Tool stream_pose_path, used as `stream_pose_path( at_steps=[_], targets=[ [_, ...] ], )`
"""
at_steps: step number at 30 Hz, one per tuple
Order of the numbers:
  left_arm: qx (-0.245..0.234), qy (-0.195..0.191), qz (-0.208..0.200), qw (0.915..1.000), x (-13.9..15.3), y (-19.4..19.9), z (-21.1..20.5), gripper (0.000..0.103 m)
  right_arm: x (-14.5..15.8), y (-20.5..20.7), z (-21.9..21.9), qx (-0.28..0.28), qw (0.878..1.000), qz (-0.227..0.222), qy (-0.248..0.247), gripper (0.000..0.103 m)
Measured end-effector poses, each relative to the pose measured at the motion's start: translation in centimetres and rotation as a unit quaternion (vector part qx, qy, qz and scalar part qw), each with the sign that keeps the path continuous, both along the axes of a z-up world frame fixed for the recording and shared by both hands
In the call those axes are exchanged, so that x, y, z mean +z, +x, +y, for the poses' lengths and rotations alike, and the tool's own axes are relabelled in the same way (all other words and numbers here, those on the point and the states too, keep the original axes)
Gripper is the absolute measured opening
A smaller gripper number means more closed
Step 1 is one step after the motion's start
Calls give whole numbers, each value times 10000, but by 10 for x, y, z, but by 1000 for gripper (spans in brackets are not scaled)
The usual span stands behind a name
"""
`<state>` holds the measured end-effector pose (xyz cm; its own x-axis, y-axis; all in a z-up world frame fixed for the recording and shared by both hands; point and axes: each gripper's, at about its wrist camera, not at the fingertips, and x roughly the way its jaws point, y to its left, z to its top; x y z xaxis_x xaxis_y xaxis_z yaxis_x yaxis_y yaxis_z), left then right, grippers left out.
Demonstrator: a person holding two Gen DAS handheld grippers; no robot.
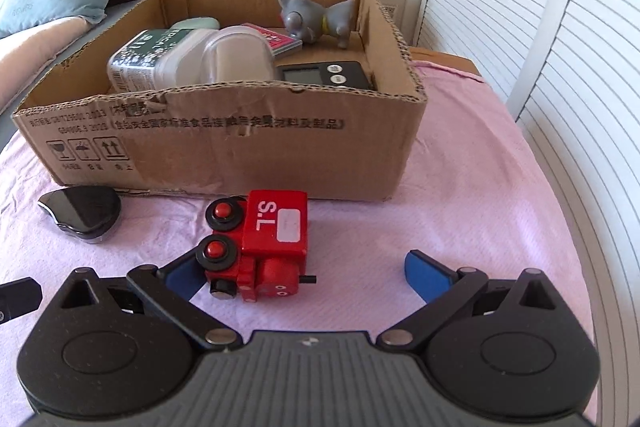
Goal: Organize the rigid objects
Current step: 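Grasp the black oval case with the left tool while the right tool approaches the red train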
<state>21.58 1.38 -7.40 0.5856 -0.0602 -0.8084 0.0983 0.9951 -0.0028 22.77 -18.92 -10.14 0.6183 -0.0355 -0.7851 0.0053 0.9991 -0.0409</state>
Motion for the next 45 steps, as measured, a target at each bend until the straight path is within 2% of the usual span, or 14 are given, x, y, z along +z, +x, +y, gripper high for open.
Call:
stream_pose_path(
  at_steps=[7, 14, 30, 37, 39, 41, 45],
  targets=[
    [-191, -56, 218, 9996, -16, 13, -18, 101, 0, -4, -16, -17, 10000, -37, 17, 103],
    [-184, -47, -51, 9998, -19, 17, -26, 102, 0, -8, -18, 139, 9999, -26, 13, 103],
    [86, -63, -222, 9997, -20, 49, -35, 102, 1, -7, -21, 348, 9994, -2, 8, 103],
    [465, -47, -150, 9988, -19, 57, -41, 102, 1, -7, -21, 344, 9994, -3, 7, 103],
    [498, -47, -121, 9987, -18, 57, -41, 100, 1, -7, -21, 336, 9994, -5, 7, 103],
    [445, -41, -188, 9988, -16, 54, -42, 89, 1, -7, -20, 318, 9995, -3, 5, 103],
    [163, -70, -189, 9997, -15, 49, -39, 89, 0, -8, -19, 313, 9995, 0, 1, 103]
  ],
)
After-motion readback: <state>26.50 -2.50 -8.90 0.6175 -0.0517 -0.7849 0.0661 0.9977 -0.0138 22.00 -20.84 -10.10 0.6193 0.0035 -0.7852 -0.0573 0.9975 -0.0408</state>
